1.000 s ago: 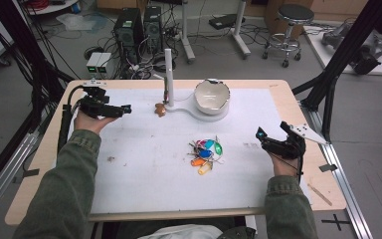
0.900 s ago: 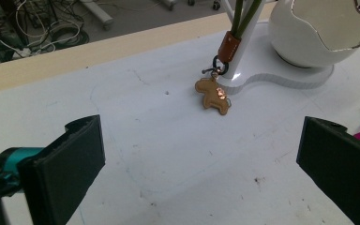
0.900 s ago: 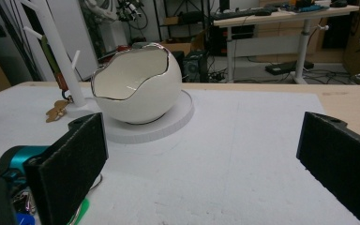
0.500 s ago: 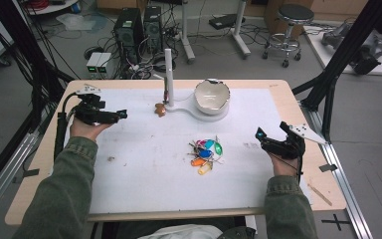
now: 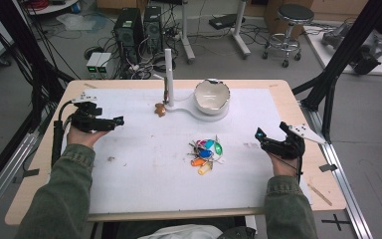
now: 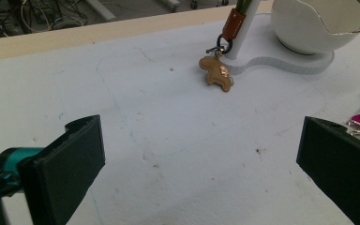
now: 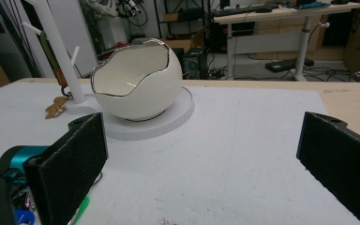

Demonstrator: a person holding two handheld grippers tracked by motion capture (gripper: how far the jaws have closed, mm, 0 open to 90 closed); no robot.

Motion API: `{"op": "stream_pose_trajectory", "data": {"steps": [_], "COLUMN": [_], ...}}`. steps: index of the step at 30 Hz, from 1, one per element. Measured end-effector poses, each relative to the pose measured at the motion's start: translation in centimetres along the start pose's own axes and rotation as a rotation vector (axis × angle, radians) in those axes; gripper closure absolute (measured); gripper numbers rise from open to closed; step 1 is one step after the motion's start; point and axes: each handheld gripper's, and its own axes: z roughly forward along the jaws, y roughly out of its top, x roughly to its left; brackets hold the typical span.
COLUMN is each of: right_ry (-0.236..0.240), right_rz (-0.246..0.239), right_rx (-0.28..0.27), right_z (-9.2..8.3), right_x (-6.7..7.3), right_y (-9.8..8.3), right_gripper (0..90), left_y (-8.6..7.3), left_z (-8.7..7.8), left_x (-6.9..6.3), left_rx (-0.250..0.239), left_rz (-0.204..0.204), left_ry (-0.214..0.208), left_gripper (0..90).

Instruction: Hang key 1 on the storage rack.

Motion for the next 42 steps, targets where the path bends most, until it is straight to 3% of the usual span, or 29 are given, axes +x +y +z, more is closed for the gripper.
{"op": "stream_pose_trajectory", "data": {"steps": [11,30,42], "right_ry": [-0.001,0.000,0.001], "right_rz": [0.002,-0.004,0.001], "right_rx": [0.006,0.006,0.010], "right_z": [-0.1,0.0,-0.1], "right_x": [0.1,0.1,0.2], "right_y": [0.0,0.0,0.0], "right_gripper": [1.2,1.2,1.2], "left_y": [-1.3,-3.0,-4.1], "left_z": [-0.8,-3.0,-4.1], "left_x": [-0.3,-1.2,-1.3], "left_rx": [-0.010,-0.145,-0.193], "left_rz": [0.009,0.016,0.018], "left_ry": [0.009,0.012,0.049], "left_gripper": [1.7,1.6,1.6]}}
